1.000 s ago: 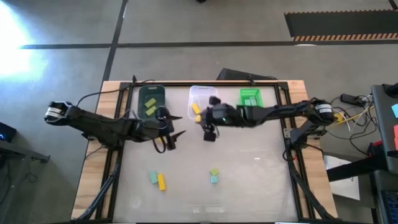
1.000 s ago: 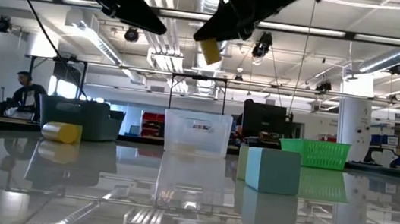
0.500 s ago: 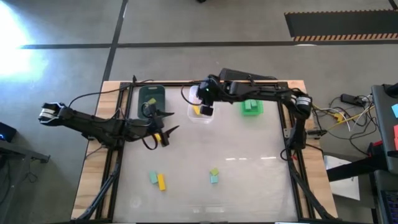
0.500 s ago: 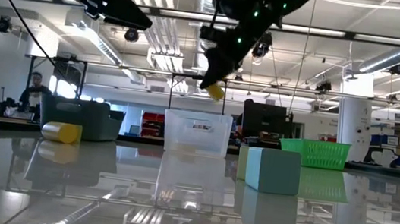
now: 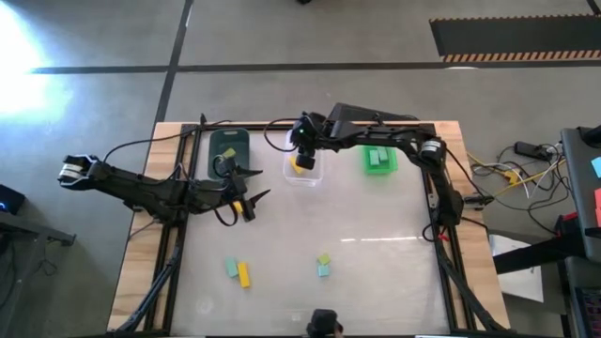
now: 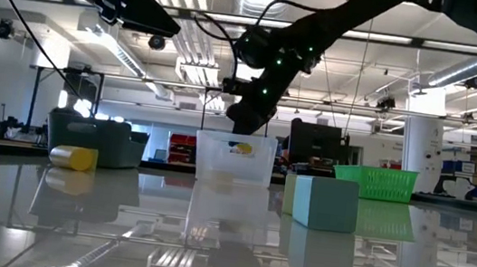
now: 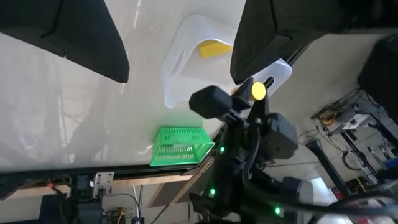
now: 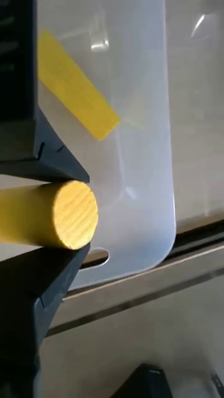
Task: Sort & place blocks by color
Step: Put the yellow block into the transparent bin, then put the blue block into the green bin
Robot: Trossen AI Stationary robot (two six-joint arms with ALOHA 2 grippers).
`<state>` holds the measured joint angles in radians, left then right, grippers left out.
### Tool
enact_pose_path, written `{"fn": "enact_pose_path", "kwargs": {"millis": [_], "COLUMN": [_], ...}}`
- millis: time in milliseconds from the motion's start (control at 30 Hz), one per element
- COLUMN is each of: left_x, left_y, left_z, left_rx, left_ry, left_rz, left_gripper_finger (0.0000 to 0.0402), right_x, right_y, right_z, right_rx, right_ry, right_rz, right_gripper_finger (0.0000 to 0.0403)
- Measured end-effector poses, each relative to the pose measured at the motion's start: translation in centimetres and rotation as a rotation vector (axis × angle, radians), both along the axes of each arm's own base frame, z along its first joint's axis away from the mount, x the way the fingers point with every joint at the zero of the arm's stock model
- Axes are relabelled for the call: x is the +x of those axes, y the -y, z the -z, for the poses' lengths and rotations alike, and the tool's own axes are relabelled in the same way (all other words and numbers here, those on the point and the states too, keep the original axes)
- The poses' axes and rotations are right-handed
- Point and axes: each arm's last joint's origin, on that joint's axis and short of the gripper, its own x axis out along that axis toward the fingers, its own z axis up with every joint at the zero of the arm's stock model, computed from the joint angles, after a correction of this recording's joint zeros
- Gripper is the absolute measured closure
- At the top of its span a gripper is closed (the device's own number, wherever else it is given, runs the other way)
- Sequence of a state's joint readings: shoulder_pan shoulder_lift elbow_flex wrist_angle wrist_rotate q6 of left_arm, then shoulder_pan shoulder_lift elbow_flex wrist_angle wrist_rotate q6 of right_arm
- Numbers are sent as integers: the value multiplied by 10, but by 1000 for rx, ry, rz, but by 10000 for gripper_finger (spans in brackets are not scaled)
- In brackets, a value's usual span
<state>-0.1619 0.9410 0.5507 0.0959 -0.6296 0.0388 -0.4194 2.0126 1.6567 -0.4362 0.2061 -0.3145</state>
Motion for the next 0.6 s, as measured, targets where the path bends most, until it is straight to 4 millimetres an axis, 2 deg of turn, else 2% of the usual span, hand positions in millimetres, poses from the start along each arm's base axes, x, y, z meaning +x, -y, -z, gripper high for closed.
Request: {"fn": "enact_pose_path", "kwargs": {"millis": [133,300,400,600], "left_x": [0,0,-1,-1], "left_y": [0,0,0,0], "left_z": [1,1,3,14], "left_rx": [-21,-78,-141,-257], "left_ry": [4,32,42,13], "left_rz": [-6,-21,-40,-88], "left_gripper_finger": [137,137,137,137], "right_x": [1,-7,-15,-34], "right_y": [1,-5,-17,-54], "right_z": [-1,-21,-42,-74], "right_rx": [-6,6,19,37], "right_ry": [7,19,24,53], "right_rz": [2,19,17,-26], "right_gripper_finger": [220,212,218,238]}}
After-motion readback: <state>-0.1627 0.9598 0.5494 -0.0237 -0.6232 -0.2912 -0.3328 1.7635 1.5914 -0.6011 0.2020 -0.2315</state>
